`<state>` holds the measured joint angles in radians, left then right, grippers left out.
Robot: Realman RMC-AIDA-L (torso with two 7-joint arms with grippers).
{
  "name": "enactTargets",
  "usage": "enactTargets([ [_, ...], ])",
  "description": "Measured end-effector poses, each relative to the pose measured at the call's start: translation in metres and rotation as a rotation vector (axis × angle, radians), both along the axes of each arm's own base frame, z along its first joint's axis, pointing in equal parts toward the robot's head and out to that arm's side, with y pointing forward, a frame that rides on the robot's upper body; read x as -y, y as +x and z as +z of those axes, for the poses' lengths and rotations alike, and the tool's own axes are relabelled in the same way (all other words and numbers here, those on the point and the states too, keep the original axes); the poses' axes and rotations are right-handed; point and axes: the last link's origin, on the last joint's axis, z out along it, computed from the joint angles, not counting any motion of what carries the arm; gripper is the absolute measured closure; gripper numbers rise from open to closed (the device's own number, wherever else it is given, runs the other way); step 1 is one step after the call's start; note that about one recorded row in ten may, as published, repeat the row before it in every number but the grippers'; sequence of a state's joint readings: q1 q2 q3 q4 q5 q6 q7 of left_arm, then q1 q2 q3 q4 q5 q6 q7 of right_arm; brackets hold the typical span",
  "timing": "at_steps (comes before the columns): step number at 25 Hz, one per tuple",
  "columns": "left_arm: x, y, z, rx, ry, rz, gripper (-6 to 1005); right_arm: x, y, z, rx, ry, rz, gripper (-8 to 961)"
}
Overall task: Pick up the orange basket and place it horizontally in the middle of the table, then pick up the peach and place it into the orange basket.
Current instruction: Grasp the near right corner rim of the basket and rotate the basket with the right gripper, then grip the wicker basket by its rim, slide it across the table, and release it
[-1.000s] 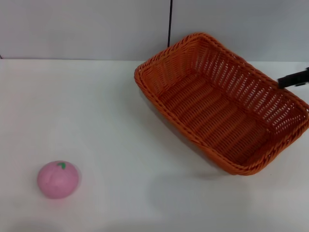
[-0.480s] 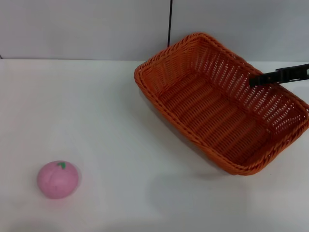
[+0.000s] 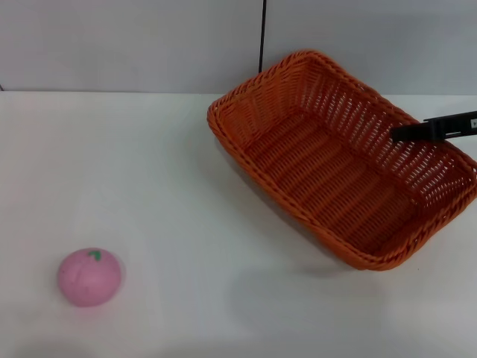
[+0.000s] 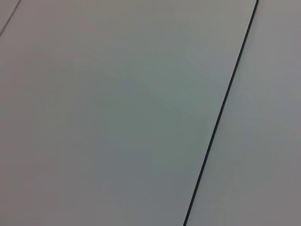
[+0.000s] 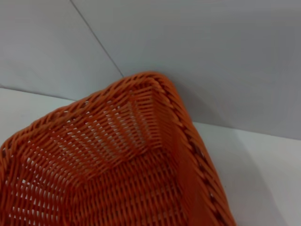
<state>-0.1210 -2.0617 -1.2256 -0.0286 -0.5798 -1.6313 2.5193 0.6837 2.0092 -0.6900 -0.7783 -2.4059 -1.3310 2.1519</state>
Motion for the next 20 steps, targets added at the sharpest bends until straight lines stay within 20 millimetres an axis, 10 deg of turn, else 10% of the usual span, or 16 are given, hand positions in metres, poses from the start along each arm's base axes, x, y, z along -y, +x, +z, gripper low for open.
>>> enactTargets([
  [20,0.025,-0.004,0.004,-0.025,0.020,0.012,151,0.018,-0.041,0.014,0.171,-0.121,0.577,790],
])
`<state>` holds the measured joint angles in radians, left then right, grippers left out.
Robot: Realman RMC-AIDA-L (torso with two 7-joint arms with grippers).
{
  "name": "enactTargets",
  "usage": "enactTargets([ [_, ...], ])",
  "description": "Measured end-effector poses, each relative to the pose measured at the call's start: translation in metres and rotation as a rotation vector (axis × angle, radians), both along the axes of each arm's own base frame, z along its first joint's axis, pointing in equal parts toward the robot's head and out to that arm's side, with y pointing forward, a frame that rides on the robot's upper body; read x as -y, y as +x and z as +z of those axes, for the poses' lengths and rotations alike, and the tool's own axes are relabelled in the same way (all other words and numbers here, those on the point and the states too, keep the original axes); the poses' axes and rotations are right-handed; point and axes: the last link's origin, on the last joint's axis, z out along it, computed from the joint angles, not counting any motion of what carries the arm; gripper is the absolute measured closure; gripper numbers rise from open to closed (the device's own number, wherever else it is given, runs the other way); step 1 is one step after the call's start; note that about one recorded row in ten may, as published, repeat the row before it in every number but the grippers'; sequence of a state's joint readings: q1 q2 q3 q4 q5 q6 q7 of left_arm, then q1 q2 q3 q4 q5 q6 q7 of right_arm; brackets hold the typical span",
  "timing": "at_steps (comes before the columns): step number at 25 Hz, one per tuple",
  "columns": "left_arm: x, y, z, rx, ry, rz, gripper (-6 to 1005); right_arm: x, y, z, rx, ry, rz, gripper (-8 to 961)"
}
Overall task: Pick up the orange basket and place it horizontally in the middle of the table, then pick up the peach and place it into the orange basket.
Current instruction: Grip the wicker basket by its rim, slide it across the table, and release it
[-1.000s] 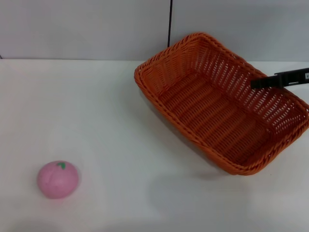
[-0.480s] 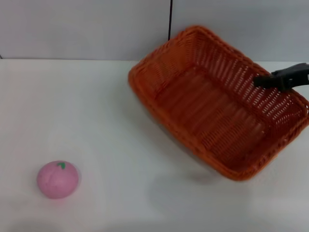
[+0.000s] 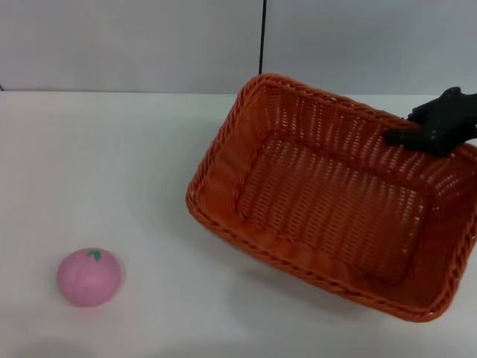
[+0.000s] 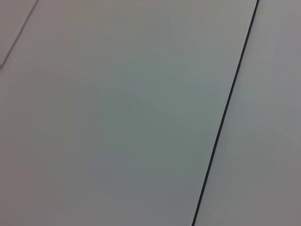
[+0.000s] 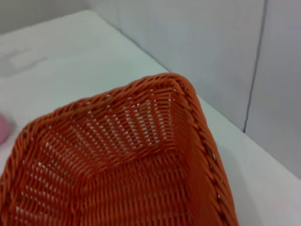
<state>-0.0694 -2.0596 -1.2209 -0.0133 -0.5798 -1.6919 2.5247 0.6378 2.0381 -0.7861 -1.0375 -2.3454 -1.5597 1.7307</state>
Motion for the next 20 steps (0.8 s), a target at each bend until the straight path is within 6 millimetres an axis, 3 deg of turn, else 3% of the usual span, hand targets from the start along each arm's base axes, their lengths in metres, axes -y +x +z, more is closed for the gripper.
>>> enactTargets([
  [4,0.010,-0.001,-0.002,-0.008,-0.007,0.008,151,-0.001,-0.007,0.006,0.076,0.022,0.234,790],
  [11,0.013,0.010,-0.014,-0.003,-0.067,-0.055,153,0.002,-0.014,0.007,0.090,0.033,0.481,791],
  [20,0.009,0.029,-0.025,0.028,-0.080,-0.160,154,0.003,-0.011,-0.005,0.091,-0.058,0.593,791],
])
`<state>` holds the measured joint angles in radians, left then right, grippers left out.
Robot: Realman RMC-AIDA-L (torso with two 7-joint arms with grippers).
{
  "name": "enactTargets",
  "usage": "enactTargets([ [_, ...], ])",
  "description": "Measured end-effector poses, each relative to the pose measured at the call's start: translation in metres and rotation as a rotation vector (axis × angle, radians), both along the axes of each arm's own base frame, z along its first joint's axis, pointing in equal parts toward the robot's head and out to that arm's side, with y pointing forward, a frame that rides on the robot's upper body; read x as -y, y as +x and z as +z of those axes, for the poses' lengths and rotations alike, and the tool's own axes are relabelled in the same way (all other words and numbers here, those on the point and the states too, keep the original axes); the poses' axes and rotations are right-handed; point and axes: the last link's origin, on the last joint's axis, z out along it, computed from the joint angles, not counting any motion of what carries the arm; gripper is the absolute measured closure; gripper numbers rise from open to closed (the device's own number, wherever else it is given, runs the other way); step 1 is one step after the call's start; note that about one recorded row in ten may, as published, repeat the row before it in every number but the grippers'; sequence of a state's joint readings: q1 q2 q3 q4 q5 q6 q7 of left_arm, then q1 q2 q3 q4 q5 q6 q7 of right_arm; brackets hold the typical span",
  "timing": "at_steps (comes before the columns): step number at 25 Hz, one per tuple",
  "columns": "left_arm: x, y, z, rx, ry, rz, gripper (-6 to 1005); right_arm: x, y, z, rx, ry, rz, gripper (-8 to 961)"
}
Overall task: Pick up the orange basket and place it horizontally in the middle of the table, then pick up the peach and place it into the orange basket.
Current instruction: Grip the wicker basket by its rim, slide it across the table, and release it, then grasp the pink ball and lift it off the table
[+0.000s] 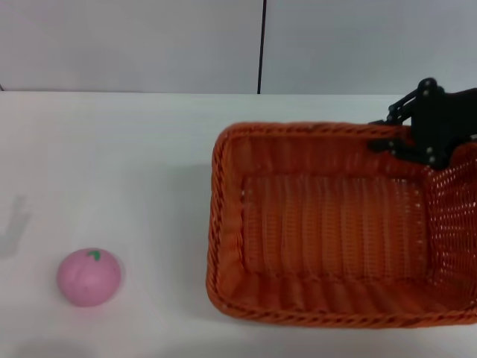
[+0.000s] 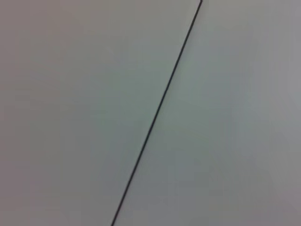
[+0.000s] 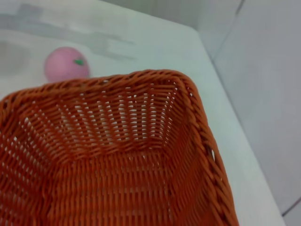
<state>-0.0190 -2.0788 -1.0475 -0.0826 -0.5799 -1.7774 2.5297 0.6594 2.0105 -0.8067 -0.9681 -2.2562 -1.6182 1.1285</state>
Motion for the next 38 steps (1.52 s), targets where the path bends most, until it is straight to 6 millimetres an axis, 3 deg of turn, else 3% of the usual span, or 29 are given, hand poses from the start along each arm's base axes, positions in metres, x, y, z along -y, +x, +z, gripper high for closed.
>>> enactTargets([
  [17,-0.016,0.011,-0.004,0.022,-0.015,-0.058,157,-0.008,0.007,0.010,0.017,0.024,0.016,790],
  [28,-0.018,0.011,-0.002,0.020,-0.013,-0.065,159,-0.018,0.008,-0.004,-0.083,0.131,0.008,522],
  [32,-0.016,0.010,-0.002,0.013,-0.038,-0.074,159,-0.014,0.008,0.003,-0.201,0.195,-0.024,433],
  [33,-0.014,0.009,-0.002,0.010,-0.055,-0.081,159,-0.008,0.011,0.011,-0.300,0.238,-0.052,411],
  [38,-0.006,0.003,0.004,-0.013,-0.246,-0.166,160,0.012,0.023,0.030,-0.558,0.363,-0.129,328],
])
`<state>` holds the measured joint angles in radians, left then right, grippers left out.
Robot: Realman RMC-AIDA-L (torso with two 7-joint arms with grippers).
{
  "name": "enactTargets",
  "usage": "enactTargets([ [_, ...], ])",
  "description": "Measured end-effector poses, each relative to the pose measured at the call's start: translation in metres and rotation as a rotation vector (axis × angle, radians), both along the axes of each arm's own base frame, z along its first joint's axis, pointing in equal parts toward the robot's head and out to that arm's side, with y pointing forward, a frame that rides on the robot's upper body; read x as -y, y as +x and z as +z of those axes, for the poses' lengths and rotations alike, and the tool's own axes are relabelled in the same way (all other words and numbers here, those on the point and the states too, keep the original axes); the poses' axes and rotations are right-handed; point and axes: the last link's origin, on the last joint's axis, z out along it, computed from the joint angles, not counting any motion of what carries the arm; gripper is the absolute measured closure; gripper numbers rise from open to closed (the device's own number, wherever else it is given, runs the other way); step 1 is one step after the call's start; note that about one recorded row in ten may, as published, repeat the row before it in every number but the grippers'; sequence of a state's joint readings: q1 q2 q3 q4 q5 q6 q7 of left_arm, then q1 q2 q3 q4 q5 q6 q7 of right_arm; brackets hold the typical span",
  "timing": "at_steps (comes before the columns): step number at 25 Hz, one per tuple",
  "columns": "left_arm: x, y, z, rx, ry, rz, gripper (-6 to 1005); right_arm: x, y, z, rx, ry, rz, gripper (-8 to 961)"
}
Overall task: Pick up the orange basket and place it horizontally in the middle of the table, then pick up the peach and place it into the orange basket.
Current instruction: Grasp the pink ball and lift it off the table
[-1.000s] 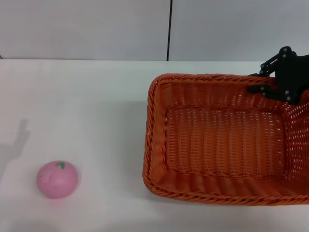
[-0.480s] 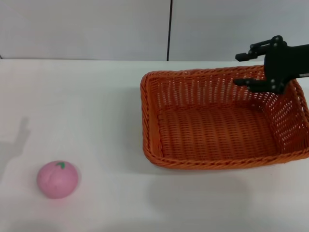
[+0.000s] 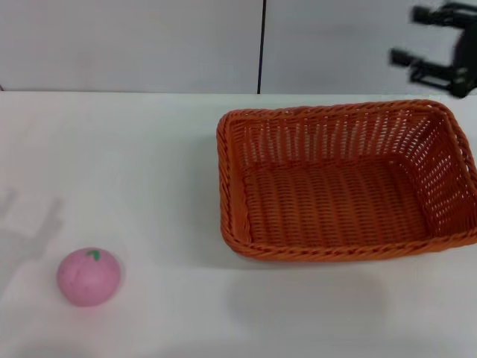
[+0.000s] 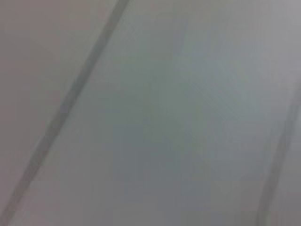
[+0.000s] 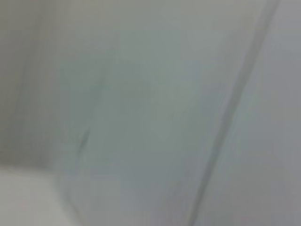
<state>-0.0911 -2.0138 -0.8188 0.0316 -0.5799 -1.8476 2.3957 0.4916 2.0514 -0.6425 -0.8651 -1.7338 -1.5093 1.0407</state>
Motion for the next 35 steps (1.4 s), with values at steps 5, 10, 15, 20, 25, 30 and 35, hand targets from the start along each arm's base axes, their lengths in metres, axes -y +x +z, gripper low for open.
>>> enactTargets([
  [5,0.006,-0.007,0.004,-0.098,-0.237,-0.061,161,0.037,0.031,0.015,-0.343,0.145,-0.101,311],
  [10,0.009,-0.013,0.000,-0.222,-0.360,-0.063,162,0.077,0.063,0.019,-0.594,0.218,-0.183,311],
  [15,0.012,-0.015,-0.003,-0.316,-0.474,-0.104,163,0.108,0.080,0.014,-0.695,0.235,-0.231,311],
  [20,0.010,-0.016,-0.010,-0.363,-0.564,-0.127,163,0.123,0.087,0.010,-0.748,0.241,-0.253,311],
  [25,0.007,-0.018,-0.023,-0.428,-0.548,-0.113,164,0.124,0.088,0.007,-0.775,0.237,-0.261,311],
  [30,0.002,-0.022,-0.031,-0.454,-0.552,-0.090,165,0.125,0.089,0.004,-0.792,0.231,-0.270,311],
  [35,0.001,-0.025,-0.032,-0.467,-0.560,-0.075,166,0.126,0.090,0.003,-0.809,0.231,-0.279,311],
])
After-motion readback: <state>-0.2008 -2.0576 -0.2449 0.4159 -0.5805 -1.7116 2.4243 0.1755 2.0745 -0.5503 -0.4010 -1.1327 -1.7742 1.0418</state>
